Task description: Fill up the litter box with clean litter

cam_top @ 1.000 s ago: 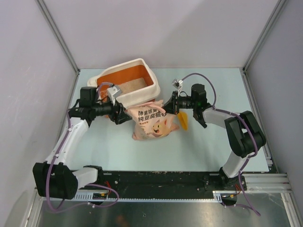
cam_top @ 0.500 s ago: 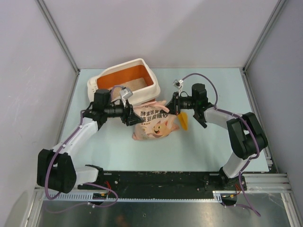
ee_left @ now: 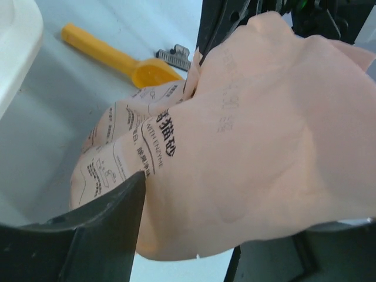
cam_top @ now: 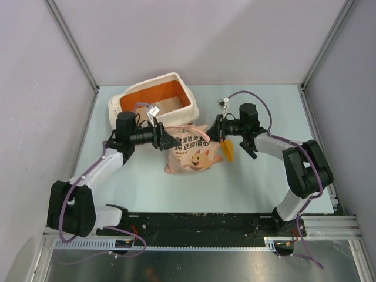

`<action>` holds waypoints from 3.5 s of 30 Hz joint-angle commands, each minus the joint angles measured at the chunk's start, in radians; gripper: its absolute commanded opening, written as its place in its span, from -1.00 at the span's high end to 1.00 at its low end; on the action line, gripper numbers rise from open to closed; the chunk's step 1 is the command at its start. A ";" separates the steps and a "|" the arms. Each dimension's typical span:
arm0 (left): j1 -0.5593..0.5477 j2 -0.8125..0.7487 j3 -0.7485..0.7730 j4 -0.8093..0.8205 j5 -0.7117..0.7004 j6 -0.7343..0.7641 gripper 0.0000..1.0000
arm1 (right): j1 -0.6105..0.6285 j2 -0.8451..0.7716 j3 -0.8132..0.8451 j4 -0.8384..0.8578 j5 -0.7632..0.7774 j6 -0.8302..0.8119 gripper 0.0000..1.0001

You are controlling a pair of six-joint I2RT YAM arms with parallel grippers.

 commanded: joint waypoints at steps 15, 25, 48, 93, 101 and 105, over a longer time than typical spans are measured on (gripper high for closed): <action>0.174 0.111 -0.040 0.060 0.272 -0.337 1.00 | -0.064 -0.017 0.038 0.188 -0.137 0.428 1.00; 0.190 0.153 0.022 -0.090 0.337 -0.454 1.00 | -0.089 0.040 0.194 -0.136 -0.263 0.462 1.00; 0.167 0.150 0.117 -0.201 0.263 -0.304 0.53 | -0.043 0.008 0.237 -0.286 -0.227 0.160 0.45; 0.191 0.180 0.096 -0.219 0.296 -0.411 0.54 | -0.005 0.103 0.144 0.194 -0.494 0.999 1.00; 0.219 0.039 0.362 -0.458 0.075 0.080 0.03 | -0.008 0.137 0.168 0.059 -0.493 0.909 1.00; 0.204 -0.059 0.410 -0.535 -0.158 0.296 -0.13 | -0.003 0.141 0.168 0.040 -0.490 0.895 1.00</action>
